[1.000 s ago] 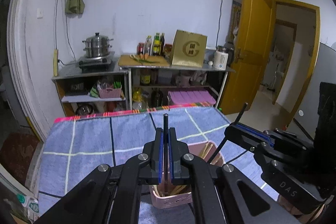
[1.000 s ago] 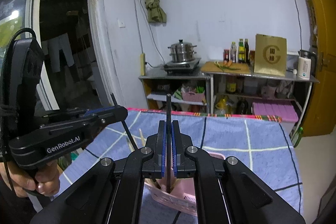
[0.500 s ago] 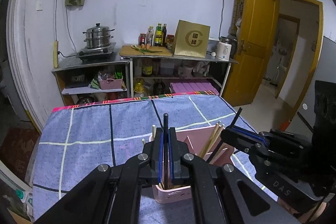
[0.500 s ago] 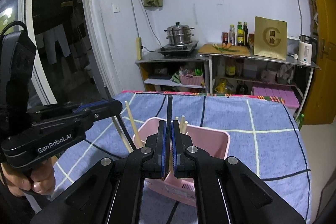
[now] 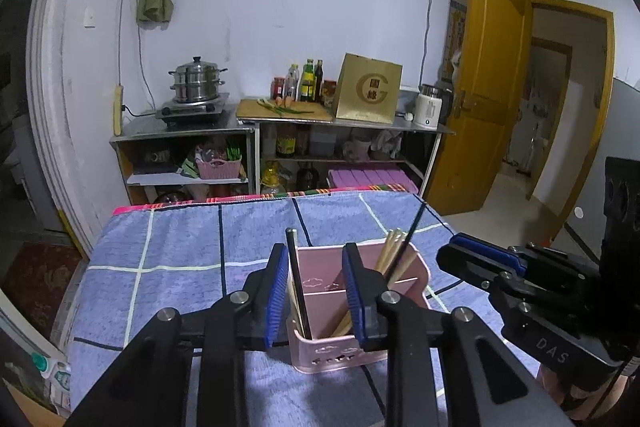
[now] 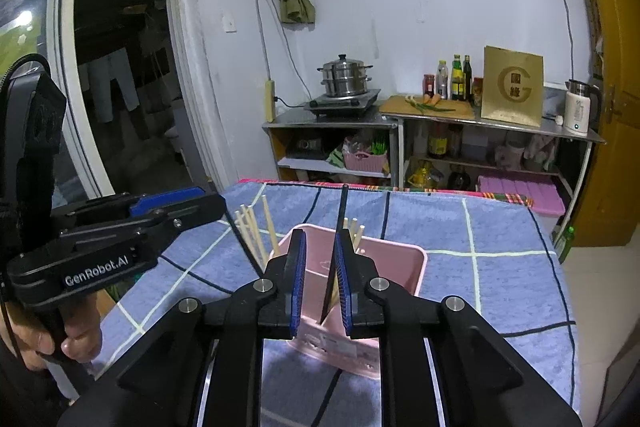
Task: Organize utensils
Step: 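Lower the left tool's black chopstick into the basket and open while the right tool releases its own, then withdraw both open tools back from the pink basket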
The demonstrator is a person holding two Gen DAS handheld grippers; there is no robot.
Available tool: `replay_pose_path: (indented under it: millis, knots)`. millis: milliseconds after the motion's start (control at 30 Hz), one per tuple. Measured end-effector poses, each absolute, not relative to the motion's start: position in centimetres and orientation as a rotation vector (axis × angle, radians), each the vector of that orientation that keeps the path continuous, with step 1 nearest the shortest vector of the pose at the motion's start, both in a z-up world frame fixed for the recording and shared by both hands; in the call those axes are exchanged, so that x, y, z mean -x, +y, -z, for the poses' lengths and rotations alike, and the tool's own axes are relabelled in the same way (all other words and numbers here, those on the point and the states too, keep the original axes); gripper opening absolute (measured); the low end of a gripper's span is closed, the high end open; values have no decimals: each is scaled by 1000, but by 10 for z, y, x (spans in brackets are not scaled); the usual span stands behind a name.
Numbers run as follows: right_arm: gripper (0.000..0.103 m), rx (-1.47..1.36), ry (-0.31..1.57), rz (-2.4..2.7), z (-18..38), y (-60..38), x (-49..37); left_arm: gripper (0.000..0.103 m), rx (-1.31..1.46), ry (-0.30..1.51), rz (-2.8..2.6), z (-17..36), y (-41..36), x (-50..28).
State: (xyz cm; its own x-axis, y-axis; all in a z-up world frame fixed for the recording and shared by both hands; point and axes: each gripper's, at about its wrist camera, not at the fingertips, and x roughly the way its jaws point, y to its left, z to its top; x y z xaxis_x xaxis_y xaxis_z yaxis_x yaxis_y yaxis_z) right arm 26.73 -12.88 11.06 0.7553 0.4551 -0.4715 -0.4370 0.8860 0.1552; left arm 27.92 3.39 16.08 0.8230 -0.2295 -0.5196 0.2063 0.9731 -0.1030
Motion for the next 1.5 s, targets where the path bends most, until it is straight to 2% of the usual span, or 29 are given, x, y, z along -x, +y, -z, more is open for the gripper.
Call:
replay_pose_path:
  millis: [167,600,1500]
  knots:
    - [25,-22,497,-483,-116,-132,-241,28,40,529,219,-167,36,-251]
    - [25,19,476,-464,-96,-141,-176,34,55,507,220,-136,32,-171]
    - [25,17,508,-421,-23,-157,-73,34,14,527,193,-39,-5,-64]
